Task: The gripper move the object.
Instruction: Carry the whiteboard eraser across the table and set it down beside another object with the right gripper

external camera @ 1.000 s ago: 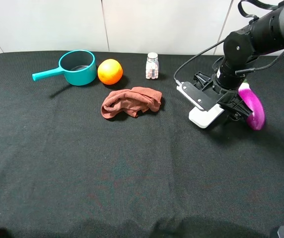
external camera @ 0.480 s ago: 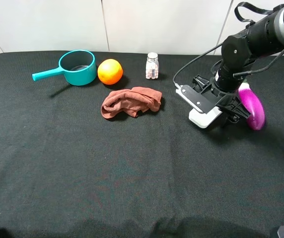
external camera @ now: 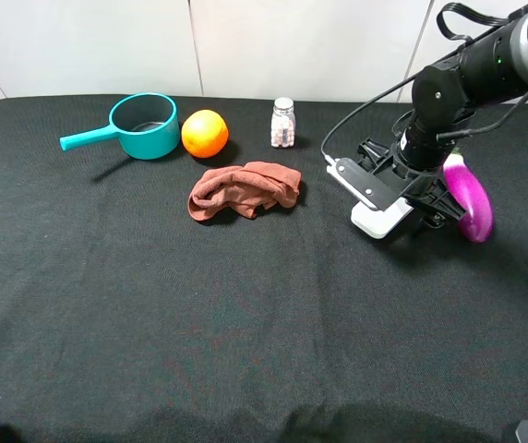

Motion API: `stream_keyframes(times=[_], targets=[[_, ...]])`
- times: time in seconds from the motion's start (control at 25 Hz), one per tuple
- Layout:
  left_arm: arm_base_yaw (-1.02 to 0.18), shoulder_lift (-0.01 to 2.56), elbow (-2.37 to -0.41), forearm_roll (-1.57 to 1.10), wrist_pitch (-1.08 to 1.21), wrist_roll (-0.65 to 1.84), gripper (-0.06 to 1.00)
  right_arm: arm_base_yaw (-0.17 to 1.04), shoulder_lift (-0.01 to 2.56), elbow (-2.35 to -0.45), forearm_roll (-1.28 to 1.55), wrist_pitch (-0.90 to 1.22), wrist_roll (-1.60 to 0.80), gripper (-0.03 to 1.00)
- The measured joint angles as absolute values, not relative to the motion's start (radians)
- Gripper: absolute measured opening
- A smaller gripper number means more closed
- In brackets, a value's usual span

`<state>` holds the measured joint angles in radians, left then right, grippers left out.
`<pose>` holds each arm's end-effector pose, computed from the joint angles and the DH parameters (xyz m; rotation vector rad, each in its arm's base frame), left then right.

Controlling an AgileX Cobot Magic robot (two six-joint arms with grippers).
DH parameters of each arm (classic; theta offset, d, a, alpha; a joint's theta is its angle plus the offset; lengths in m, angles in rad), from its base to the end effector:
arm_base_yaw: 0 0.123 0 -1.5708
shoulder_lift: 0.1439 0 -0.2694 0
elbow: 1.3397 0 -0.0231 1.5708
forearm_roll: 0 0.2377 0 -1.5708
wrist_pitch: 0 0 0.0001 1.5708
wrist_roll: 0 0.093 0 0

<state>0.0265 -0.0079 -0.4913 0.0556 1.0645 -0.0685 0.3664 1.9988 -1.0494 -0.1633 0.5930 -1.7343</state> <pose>0.0006 0.0045 0.2675 -0.0999 2.0454 0.0404 0.3104 0.1100 0.0921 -2.7896 1.3659 -0.2326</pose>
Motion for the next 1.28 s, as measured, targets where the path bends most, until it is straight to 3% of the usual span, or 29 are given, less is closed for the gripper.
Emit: stream_keyframes(times=[0.44, 1.16, 1.28], targets=[[0.027, -0.008, -0.491, 0.056, 1.064, -0.068, 0.83, 0.366, 1.999, -1.049, -0.152, 0.594, -1.731, 0.69], [0.027, -0.008, -0.491, 0.056, 1.064, -0.068, 0.83, 0.366, 1.998, -1.053, -0.15, 0.586, -1.731, 0.47], [0.027, -0.008, -0.491, 0.056, 1.064, -0.068, 0.83, 0.366, 1.998, -1.053, -0.15, 0.588, -1.731, 0.47]])
